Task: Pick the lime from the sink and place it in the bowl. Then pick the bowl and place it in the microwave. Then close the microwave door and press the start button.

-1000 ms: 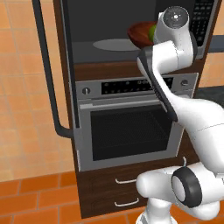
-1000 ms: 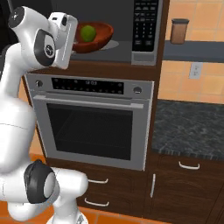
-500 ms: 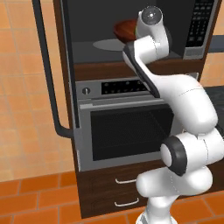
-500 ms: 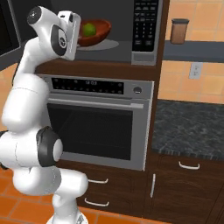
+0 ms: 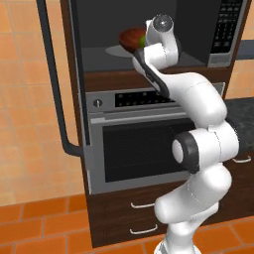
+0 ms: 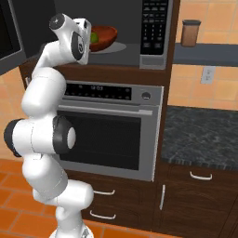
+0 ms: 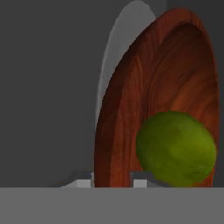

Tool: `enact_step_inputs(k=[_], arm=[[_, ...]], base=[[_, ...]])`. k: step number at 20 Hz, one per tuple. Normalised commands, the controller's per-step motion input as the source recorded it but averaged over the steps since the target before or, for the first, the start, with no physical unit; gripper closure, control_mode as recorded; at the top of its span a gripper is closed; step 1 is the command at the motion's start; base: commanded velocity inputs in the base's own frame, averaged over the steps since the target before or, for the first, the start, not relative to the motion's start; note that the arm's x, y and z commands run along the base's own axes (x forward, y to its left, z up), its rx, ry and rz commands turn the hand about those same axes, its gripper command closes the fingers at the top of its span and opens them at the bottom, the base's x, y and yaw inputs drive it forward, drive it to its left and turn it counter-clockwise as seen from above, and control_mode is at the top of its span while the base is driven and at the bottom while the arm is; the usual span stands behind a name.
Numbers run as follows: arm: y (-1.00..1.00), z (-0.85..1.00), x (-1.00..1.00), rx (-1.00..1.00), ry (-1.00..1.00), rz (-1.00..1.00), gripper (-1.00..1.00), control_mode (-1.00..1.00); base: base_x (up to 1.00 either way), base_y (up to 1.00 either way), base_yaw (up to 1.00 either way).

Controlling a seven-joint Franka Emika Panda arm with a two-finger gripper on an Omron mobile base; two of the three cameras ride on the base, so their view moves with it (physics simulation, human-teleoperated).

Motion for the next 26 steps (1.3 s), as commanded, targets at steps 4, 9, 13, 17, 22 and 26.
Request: enact_step_inputs(k=[4,9,13,17,22,26], arm=[[0.00,0.00,0.45,-0.04,0.00,0.02,-1.00,-1.00],[0.00,0.00,-0.20,-0.01,-0.04,0.00,-1.00,-1.00],[0.08,0.00,-0.94,-0.02,-0.18,0.00,-1.00,-1.00],[0.13,-0.07,-1.00,0.00,-0.17,0.00,-1.00,-1.00],[0.21,-0.46,-1.00,0.00,-0.01,0.00,-1.00,-1.00],[0.40,-0.31,-1.00,0.00,0.05,0.00,-1.00,-1.00]], base=[[0.00,0.00,0.00],[0.00,0.00,0.00],[0.00,0.00,0.00],[0.00,0.00,0.00],[0.00,0.00,0.00],[0.00,0.00,0.00]])
